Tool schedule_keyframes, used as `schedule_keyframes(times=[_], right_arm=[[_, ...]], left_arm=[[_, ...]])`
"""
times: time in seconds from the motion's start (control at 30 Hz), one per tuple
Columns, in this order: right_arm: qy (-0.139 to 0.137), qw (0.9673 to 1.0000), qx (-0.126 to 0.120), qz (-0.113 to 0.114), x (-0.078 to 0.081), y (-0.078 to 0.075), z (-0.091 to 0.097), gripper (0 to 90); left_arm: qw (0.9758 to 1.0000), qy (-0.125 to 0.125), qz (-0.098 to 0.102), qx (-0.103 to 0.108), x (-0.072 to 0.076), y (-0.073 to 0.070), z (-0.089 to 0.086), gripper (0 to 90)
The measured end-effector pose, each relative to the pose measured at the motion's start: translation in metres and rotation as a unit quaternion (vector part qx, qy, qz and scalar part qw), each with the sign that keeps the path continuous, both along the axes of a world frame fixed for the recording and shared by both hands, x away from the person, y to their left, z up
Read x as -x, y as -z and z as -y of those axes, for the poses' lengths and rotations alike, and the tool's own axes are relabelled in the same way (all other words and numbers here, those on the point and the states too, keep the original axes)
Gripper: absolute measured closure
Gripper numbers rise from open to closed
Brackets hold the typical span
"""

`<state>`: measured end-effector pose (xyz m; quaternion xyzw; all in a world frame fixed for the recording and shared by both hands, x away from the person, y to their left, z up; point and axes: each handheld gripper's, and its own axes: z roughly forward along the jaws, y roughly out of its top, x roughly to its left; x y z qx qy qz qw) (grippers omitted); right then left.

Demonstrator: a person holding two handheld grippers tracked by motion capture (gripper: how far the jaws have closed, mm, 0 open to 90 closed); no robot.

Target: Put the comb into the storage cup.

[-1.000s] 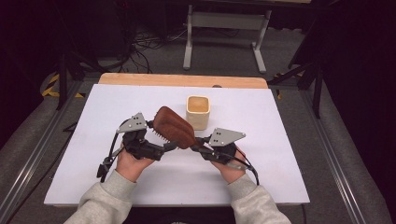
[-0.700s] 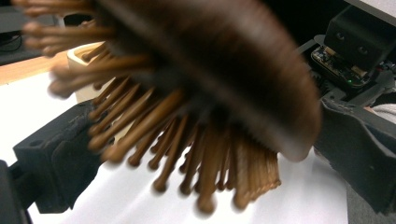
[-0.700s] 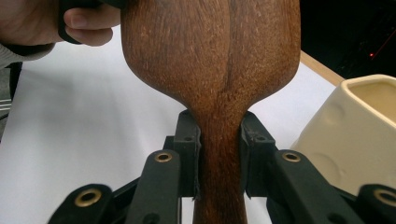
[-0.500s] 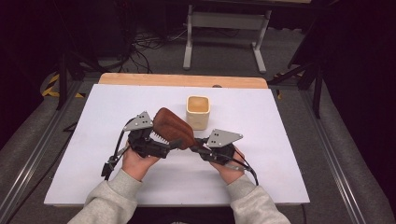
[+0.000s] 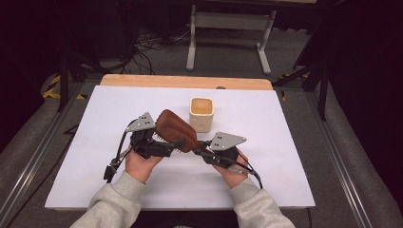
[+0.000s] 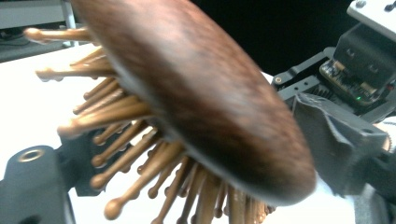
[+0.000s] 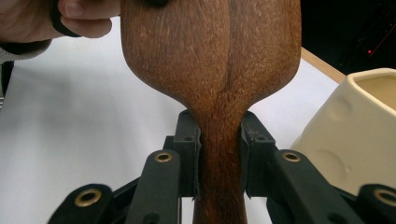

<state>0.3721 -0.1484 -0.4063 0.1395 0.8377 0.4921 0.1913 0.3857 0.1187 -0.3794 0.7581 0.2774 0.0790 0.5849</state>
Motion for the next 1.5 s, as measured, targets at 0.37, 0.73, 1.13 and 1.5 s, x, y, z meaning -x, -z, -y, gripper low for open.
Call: schedule_keyframes(times=[0.37,0.73,1.13,1.5], right_arm=[[0.001,0.9996,0.023,0.017,0.001,0.007,-0.007,72.0],[0.000,0.9993,0.031,0.021,0.001,0.010,-0.008,71.8],[-0.009,0.9994,0.022,0.024,0.001,0.008,-0.007,71.3],[-0.014,0.9997,-0.009,0.020,0.000,0.001,0.001,53.2]], left_arm=[[0.9999,0.010,0.008,-0.001,0.005,-0.006,0.001,36.9],[0.9985,0.038,0.026,-0.032,0.011,-0.016,0.006,50.5],[0.9978,0.060,0.020,-0.020,0.012,-0.021,0.004,57.2],[0.9970,0.065,0.030,-0.029,0.011,-0.035,0.004,58.2]])
